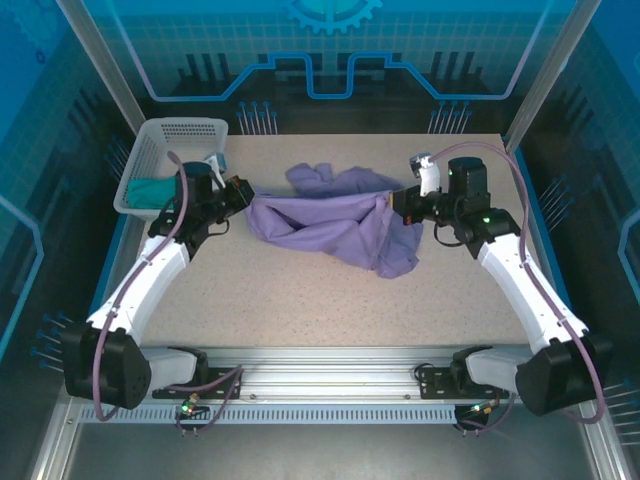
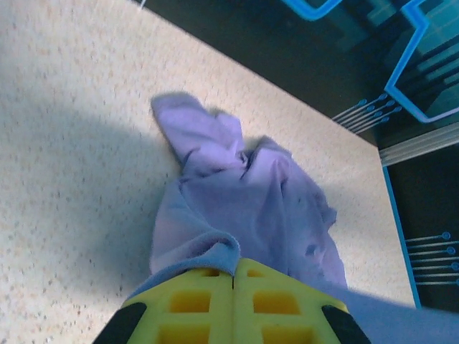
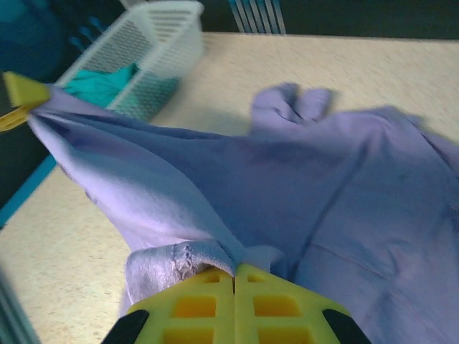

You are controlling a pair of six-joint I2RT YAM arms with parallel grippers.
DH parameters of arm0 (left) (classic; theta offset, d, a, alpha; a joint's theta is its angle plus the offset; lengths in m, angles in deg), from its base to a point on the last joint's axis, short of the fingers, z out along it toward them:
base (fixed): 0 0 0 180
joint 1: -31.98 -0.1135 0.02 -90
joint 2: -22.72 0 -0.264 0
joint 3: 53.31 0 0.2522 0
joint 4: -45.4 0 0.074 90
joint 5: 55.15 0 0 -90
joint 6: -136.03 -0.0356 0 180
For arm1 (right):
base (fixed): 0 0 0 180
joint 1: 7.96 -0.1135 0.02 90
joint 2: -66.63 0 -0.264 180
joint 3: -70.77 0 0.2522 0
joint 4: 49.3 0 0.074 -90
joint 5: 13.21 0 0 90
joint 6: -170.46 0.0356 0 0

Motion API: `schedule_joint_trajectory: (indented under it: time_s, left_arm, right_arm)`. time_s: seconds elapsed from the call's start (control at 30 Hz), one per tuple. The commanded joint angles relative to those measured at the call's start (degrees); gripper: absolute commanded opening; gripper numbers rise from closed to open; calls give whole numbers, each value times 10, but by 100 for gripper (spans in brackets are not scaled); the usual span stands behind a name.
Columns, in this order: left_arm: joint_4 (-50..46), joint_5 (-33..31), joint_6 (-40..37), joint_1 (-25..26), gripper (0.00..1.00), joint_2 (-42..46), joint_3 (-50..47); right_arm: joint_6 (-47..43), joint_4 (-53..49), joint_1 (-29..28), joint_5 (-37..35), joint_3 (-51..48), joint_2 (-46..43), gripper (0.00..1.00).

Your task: Fold the inside-out t-shirt

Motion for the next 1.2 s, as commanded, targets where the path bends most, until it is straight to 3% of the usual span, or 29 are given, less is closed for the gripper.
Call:
schedule_joint_trajectory:
  time_s: [0.0,0.13,0.3,0.5,0.63,0.73,1.0,1.17]
  left_arm:
    - [46,44,38,13,0,0,-40]
    - [67,46,47,31,0,-8,-91]
    - [62,-24,-2,29,1,-37,-113]
    - [60,-37,-47,21,25,-79,-114]
    - [53,-61,-63,14,50,-58,-144]
    - [40,-70,-68,8,59,-39,-168]
    - [38,-58,-51,5,70,18,-229]
    - [62,-19,-48,6,64,-15,-249]
  right_arm:
    - [-3,-35,0,-23,34,37,0]
    - [-14,-33,-33,-23,52,136,0]
    - [-7,2,-42,-16,55,214,0]
    - [-1,6,-13,-27,73,253,0]
    - [2,8,21,-27,72,255,0]
    - [2,8,37,-25,74,261,0]
    - [9,19,48,-18,81,279,0]
    - [5,15,52,-24,90,279,0]
